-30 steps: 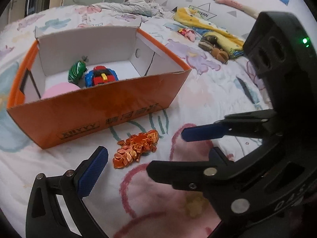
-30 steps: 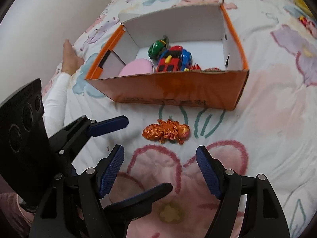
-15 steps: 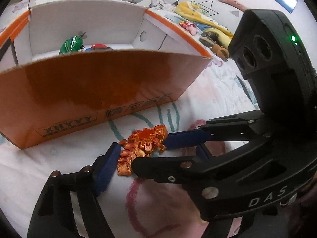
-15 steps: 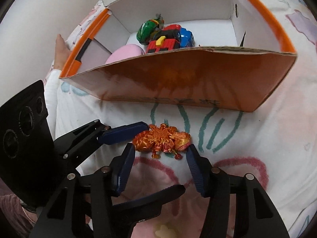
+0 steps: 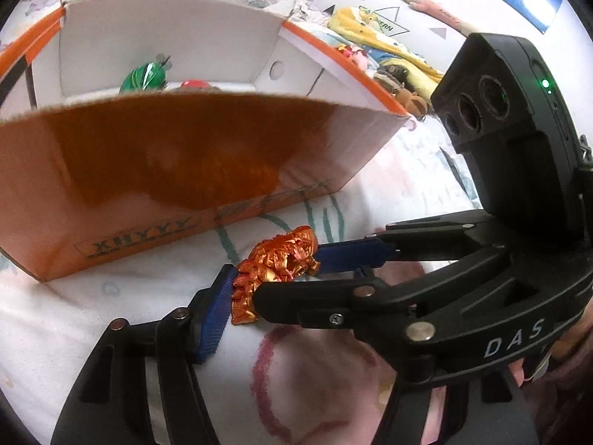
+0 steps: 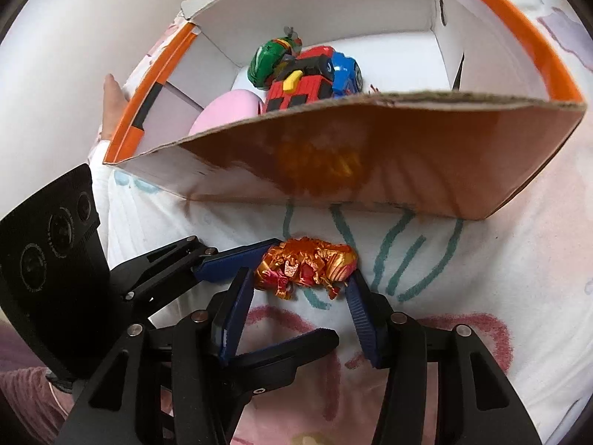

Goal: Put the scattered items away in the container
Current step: 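Close the right gripper on the orange lizard and lift it, then carry the orange lizard with the right gripper into the shoe box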

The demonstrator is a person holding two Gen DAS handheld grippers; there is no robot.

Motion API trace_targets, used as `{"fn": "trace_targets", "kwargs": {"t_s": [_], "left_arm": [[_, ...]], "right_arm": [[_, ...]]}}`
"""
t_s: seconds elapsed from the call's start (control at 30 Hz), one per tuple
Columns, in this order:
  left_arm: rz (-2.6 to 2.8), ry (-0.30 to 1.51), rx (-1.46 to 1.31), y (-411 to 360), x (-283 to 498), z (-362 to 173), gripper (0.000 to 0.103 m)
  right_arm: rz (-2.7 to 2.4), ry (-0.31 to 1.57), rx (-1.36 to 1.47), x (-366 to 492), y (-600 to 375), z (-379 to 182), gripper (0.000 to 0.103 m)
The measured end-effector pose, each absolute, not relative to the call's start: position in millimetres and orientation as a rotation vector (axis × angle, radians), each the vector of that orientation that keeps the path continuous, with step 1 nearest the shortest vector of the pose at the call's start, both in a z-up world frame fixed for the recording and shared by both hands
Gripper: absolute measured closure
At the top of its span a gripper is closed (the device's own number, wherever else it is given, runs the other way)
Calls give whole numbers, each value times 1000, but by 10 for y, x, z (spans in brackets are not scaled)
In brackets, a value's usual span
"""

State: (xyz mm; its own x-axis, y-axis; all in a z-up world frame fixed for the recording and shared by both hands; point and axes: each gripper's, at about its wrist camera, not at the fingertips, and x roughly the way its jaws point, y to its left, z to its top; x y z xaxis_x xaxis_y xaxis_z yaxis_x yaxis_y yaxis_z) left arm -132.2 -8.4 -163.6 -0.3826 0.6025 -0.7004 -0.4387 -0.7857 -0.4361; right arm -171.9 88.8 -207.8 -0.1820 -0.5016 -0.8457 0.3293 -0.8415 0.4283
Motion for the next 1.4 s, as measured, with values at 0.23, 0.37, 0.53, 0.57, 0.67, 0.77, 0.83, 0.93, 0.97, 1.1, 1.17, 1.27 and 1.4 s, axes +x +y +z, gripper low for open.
{"fn": "trace_targets", "kwargs": {"t_s": [0.23, 0.37, 0.53, 0.57, 0.67, 0.77, 0.83, 0.93, 0.97, 1.1, 1.17, 1.27, 1.4], "left_arm": [[2195, -203, -1141, -57, -1111, -1348, 40], [2214, -187, -1094, -87, -1017, -1092, 40], [2252, -164, -1031, -68, -1048, -786, 40], [2263, -154, -1015, -83, -1063, -713, 40], [2285, -136, -982, -86, -1196, -572, 40], [2302, -131, -954, -82, -1317, -435, 40], [2312, -129, -938, -81, -1398, -373, 40], [2313, -143, -925, -97, -1562, -307, 40], [2312, -144, -928, -102, -1651, -300, 40], [2322, -159, -950, -139, -1854, -341, 40], [2322, -183, -970, -165, -1937, -400, 40], [2306, -213, -1013, -196, -2096, -528, 40], [2291, -225, -1071, -208, -2292, -710, 41]], "right_arm": [[-2085, -184, 1508, -1540, 926, -1829, 54], [-2107, -171, 1454, -1407, 941, -1568, 54], [-2136, -159, 1386, -1483, 922, -1218, 54], [-2145, -154, 1367, -1478, 933, -1130, 54], [-2161, -134, 1326, -1494, 911, -886, 54], [-2178, -114, 1294, -1568, 884, -674, 54], [-2191, -103, 1277, -1641, 848, -596, 54], [-2206, -92, 1252, -1783, 822, -487, 54], [-2208, -86, 1251, -1859, 815, -467, 54], [-2191, -91, 1259, -2112, 796, -487, 54], [-2180, -108, 1271, -2207, 792, -531, 54], [-2174, -107, 1302, -2382, 769, -649, 54], [-2147, -119, 1351, -2626, 747, -865, 54]]}}
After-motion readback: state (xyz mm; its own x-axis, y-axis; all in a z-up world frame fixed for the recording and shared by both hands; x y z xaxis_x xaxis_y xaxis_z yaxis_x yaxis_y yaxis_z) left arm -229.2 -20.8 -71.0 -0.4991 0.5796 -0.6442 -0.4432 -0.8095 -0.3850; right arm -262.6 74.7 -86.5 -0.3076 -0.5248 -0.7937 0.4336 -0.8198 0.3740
